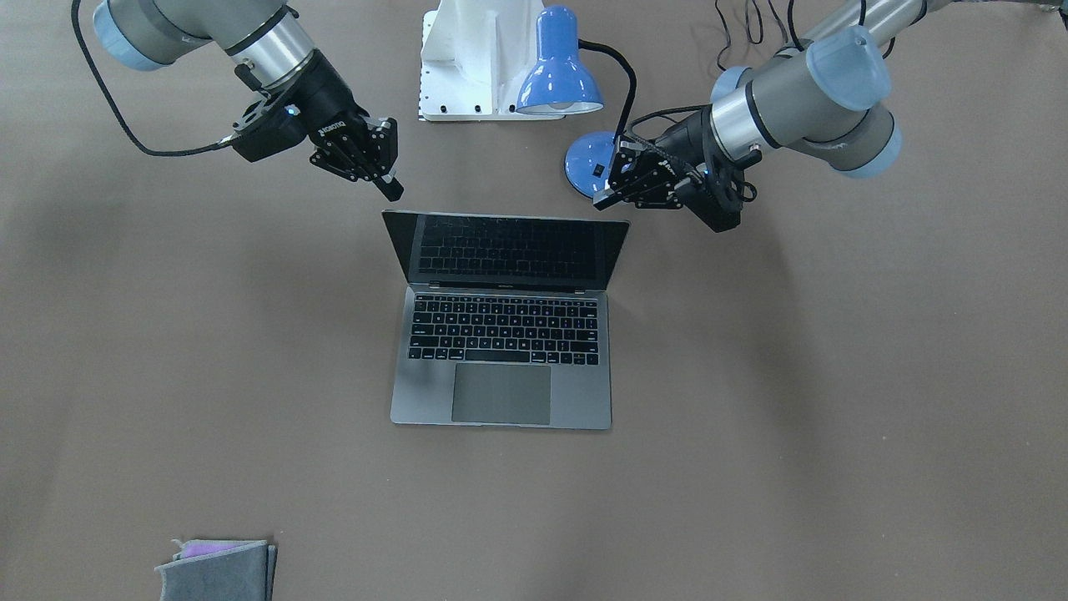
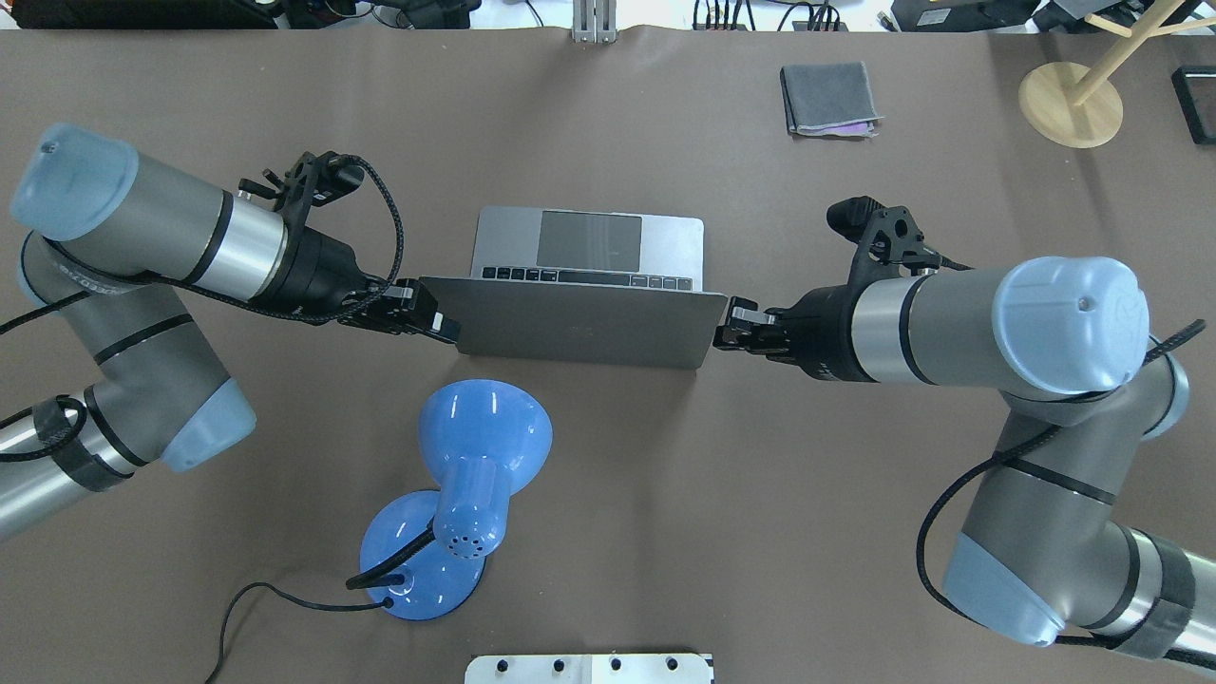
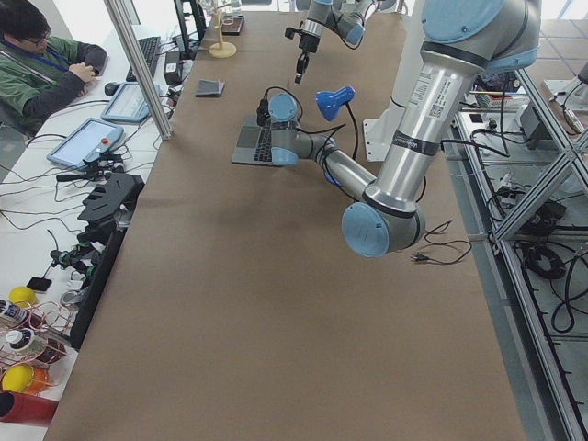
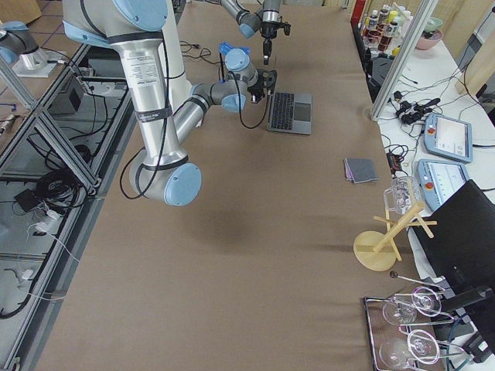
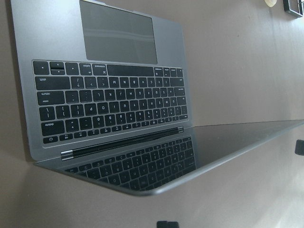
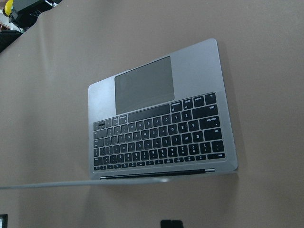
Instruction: Close laptop
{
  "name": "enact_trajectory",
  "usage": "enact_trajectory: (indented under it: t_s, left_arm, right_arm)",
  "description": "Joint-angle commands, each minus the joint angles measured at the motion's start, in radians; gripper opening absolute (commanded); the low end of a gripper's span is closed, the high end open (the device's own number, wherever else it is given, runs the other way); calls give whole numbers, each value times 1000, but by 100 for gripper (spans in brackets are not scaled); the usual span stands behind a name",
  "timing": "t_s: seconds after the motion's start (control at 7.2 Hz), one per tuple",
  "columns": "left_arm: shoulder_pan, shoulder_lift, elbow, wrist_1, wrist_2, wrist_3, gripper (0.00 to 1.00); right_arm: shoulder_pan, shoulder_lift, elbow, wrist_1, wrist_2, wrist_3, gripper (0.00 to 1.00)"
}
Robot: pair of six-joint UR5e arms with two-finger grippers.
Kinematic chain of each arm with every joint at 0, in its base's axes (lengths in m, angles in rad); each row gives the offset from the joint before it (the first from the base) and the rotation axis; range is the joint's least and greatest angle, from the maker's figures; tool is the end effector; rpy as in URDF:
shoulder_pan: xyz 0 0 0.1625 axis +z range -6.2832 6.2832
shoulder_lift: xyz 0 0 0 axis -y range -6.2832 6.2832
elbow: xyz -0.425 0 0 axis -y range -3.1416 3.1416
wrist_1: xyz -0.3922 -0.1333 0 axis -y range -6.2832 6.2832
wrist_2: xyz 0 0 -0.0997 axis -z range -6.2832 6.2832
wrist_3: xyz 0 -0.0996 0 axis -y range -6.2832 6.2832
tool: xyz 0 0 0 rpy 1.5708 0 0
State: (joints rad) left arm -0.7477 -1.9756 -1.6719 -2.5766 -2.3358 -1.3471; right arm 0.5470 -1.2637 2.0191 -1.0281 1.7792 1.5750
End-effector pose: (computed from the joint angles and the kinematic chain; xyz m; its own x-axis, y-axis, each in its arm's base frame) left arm 0.3875 -0.4470 0.2678 0.0386 0.1825 -0.9825 -0.0256 0.9830 0.1816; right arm -0.3981 -0.3744 0.2290 0.2286 0.1440 0.9628 -0.3397 0.9386 -0.0598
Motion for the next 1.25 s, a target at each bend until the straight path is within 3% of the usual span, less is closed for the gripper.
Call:
enact_trajectory:
  t_s: [0.0, 0.69, 1.11]
  left_arm:
    - [-1, -2, 0, 1, 30, 0, 0]
    - [-5, -8, 6, 15, 114, 3, 0]
    - [-7, -43, 72, 18, 182, 6, 0]
  right_arm:
    - [1, 20, -19, -12, -18, -3, 0]
    - [33, 59, -84, -14, -24, -10, 0]
    - [65, 96, -166, -12, -24, -13, 0]
